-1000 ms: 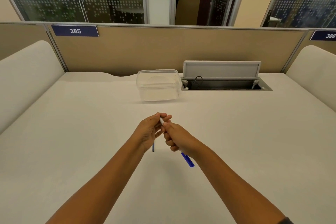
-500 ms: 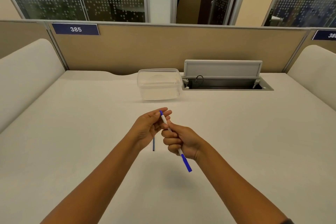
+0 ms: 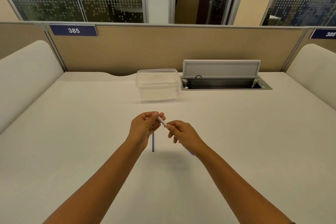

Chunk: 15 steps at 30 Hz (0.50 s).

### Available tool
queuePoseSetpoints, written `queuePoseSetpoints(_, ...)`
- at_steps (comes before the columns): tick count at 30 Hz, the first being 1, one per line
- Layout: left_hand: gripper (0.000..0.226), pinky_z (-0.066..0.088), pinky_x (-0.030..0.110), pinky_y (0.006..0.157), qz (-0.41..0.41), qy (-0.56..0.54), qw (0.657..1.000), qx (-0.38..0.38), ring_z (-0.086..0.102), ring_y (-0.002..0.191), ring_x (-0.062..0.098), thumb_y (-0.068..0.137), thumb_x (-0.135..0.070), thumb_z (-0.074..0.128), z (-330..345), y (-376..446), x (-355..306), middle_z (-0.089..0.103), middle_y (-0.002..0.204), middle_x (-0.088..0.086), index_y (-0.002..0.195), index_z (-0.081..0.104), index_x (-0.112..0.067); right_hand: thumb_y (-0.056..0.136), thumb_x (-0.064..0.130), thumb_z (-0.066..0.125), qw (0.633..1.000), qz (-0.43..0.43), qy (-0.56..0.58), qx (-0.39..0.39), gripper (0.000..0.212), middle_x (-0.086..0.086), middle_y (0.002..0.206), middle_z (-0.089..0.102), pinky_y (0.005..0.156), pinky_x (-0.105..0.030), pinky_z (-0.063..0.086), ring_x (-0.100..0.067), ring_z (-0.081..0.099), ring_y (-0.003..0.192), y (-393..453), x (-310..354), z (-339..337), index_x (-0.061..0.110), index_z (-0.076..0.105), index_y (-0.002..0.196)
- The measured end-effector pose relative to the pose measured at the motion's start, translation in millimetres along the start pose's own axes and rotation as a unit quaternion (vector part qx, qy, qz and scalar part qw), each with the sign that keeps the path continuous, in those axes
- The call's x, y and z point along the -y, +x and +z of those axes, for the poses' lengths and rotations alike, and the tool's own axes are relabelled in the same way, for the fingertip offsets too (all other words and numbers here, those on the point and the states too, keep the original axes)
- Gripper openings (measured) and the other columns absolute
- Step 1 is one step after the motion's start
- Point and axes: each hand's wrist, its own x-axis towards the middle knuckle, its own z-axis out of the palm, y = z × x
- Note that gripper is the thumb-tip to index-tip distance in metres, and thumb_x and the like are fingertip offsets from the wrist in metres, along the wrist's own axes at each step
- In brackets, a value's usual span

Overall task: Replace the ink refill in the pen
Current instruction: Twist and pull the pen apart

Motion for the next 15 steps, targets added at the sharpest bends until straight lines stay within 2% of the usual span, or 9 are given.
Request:
queuePoseSetpoints(3,0.007,0.059,0.027,0.068,-0.01,-0.05,0.998,-0.032,0.07,0.084,0.021,0.087,-0.009,0.056,-7.2,1.9,-3.7,0.074,0.082,0.006,0.088,0.062,-0.007,0.09,0.028,0.056,0.98,-0.061,-0.133,-0.135,0.016,0.01,0.091,0.057,0.071,-0.019,0.043,-0.005,0.054,0.081,-0.8,-11.9,-11.4,0.021,0.064,0.102)
queuePoseSetpoints(5,0.007,0.059,0.024,0.065,-0.005,-0.092,0.995,-0.048,0.069,0.083,0.019,0.088,-0.006,0.054,-8.9,2.5,-4.9,0.071,0.088,0.009,0.088,0.06,-0.005,0.089,0.027,0.057,0.959,-0.125,-0.165,-0.193,0.011,0.009,0.091,0.055,0.073,-0.017,0.041,-0.007,0.05,0.086,-5.5,-14.4,-11.4,0.02,0.064,0.094)
queuePoseSetpoints(7,0.007,0.058,0.022,0.065,0.0,-0.12,0.991,-0.053,0.069,0.083,0.017,0.09,-0.006,0.051,-5.8,1.4,-4.1,0.069,0.092,0.009,0.089,0.058,-0.004,0.089,0.03,0.056,0.965,-0.137,-0.152,-0.166,0.013,0.008,0.084,0.058,0.068,-0.013,0.038,-0.008,0.05,0.079,-9.4,-14.1,-2.3,0.019,0.063,0.087)
queuePoseSetpoints(8,0.008,0.058,0.022,0.065,-0.001,-0.125,0.991,-0.052,0.069,0.083,0.017,0.09,-0.006,0.05,-2.9,0.2,-2.9,0.069,0.093,0.009,0.089,0.057,-0.005,0.089,0.034,0.055,0.977,-0.106,-0.129,-0.136,0.016,0.007,0.082,0.06,0.065,-0.012,0.039,-0.009,0.053,0.076,-10.3,-13.7,4.6,0.02,0.064,0.086)
queuePoseSetpoints(10,0.009,0.058,0.022,0.066,-0.004,-0.122,0.992,-0.043,0.069,0.086,0.018,0.091,-0.006,0.048,3.9,-3.5,1.6,0.07,0.094,0.008,0.089,0.057,-0.006,0.09,0.04,0.052,0.996,0.005,0.002,-0.085,0.022,0.006,0.085,0.064,0.062,-0.015,0.045,-0.01,0.058,0.073,-8.3,-9.1,13.8,0.02,0.063,0.091)
queuePoseSetpoints(11,0.009,0.058,0.022,0.067,-0.003,-0.116,0.993,-0.037,0.069,0.087,0.018,0.091,-0.007,0.048,6.7,-6.0,4.8,0.07,0.094,0.008,0.087,0.056,-0.006,0.09,0.041,0.051,0.988,0.064,0.119,-0.077,0.025,0.003,0.087,0.066,0.06,-0.018,0.048,-0.011,0.06,0.072,-6.3,-5.4,14.7,0.019,0.062,0.095)
queuePoseSetpoints(13,0.007,0.058,0.022,0.068,0.004,-0.092,0.995,-0.027,0.069,0.087,0.019,0.089,-0.007,0.052,8.3,-11.5,11.6,0.07,0.094,0.008,0.085,0.057,-0.008,0.091,0.035,0.052,0.919,0.134,0.359,-0.091,0.025,-0.001,0.087,0.066,0.059,-0.022,0.052,-0.013,0.061,0.073,-2.9,-0.6,11.6,0.014,0.061,0.1)
queuePoseSetpoints(15,0.003,0.057,0.021,0.066,0.017,-0.052,0.998,-0.017,0.071,0.085,0.019,0.086,-0.007,0.057,5.7,-15.7,17.2,0.071,0.093,0.008,0.085,0.059,-0.008,0.091,0.024,0.053,0.844,0.144,0.502,-0.117,0.018,-0.005,0.084,0.065,0.058,-0.022,0.056,-0.014,0.064,0.073,-1.7,-0.5,4.3,0.009,0.063,0.095)
